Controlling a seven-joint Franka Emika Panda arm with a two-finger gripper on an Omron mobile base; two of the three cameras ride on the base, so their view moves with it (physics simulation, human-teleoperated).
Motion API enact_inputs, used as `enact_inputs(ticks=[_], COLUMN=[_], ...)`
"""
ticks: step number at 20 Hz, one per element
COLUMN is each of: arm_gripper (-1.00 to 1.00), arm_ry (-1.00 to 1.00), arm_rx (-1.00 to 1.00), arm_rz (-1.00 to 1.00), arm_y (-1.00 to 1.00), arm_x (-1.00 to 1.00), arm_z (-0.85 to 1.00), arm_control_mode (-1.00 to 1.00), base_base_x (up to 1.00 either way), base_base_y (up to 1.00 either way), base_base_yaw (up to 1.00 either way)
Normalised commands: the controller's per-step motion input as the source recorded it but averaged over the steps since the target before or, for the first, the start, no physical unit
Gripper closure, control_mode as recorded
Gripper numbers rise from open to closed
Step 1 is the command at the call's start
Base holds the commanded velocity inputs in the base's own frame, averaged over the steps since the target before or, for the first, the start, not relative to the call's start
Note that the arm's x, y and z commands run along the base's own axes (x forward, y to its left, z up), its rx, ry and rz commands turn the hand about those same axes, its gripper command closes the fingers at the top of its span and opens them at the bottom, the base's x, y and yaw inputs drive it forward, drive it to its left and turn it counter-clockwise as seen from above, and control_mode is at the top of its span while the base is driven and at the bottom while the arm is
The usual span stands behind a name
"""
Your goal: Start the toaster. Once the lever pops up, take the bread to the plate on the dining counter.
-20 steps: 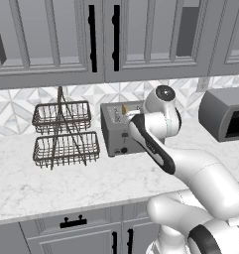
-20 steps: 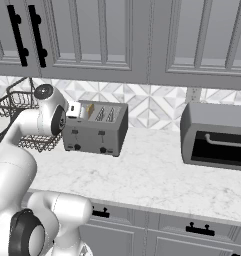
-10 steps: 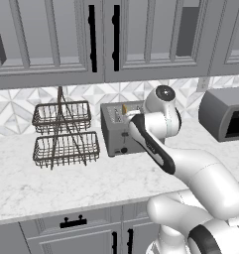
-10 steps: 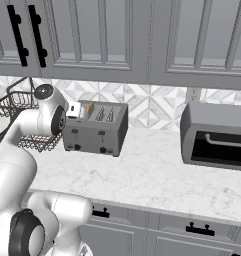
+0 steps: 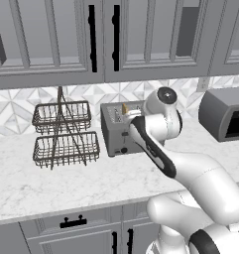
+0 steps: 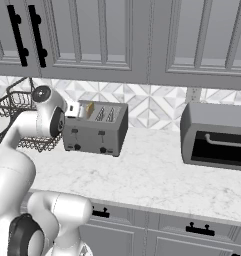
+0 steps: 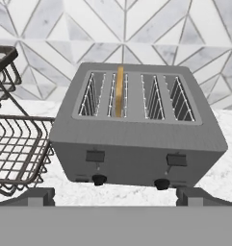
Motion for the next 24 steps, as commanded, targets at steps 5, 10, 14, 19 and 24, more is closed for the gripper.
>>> enact_inputs(ticks=[5, 10, 14, 19, 24], arm_gripper=[-1.00, -1.00, -1.00, -1.00, -1.00], arm_ry=[-0.07, -0.01, 0.03, 0.05, -0.01], arm_rx=[-0.04, 0.00, 0.00, 0.00, 0.00], arm_rz=[0.00, 0.00, 0.00, 0.00, 0.00], arm_y=[0.00, 0.00, 0.00, 0.00, 0.00], arm_x=[0.00, 0.03, 0.16, 0.28, 0.13], arm_z=[0.07, 0.12, 0.11, 0.01, -0.04], arm_control_mode=[-1.00, -1.00, -1.00, -1.00, -1.00], base_base_x=[0.00, 0.00, 0.00, 0.00, 0.00], base_base_y=[0.00, 0.00, 0.00, 0.00, 0.00], base_base_yaw=[0.00, 0.00, 0.00, 0.00, 0.00])
